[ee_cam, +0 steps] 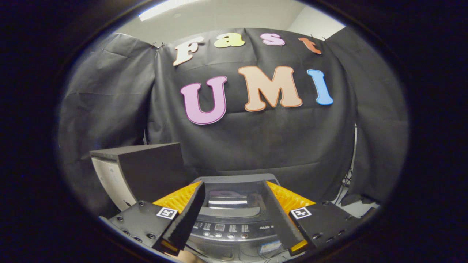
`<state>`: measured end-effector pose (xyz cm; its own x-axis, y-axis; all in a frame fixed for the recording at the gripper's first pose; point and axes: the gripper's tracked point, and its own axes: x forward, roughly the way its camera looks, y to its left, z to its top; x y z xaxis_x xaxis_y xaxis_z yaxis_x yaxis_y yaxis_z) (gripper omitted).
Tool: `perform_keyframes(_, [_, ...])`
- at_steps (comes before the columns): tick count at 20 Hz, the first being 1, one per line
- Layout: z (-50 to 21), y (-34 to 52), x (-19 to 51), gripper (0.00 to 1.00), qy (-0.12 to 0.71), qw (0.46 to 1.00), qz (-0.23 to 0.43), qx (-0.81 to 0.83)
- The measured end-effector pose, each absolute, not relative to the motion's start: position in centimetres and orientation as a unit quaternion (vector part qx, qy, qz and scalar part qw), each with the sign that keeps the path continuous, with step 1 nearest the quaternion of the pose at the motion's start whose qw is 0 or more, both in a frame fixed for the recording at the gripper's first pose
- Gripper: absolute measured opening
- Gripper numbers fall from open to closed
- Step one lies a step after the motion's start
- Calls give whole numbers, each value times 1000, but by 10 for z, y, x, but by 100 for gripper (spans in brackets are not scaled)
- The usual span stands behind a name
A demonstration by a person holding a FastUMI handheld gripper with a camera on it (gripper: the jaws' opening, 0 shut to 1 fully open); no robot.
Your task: Put the clothes into the washing machine and then close the washing machine lid.
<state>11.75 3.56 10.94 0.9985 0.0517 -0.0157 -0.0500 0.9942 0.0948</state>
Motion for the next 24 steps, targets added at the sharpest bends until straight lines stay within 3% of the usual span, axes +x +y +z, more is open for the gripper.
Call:
perform_keyframes(8, [75, 7, 46, 96, -46, 999, 4, -16])
perform_keyframes(16, [10, 11, 15, 96, 2, 999, 33, 35])
perform_keyframes(24, [7, 19, 3, 96, 4, 999, 50, 19])
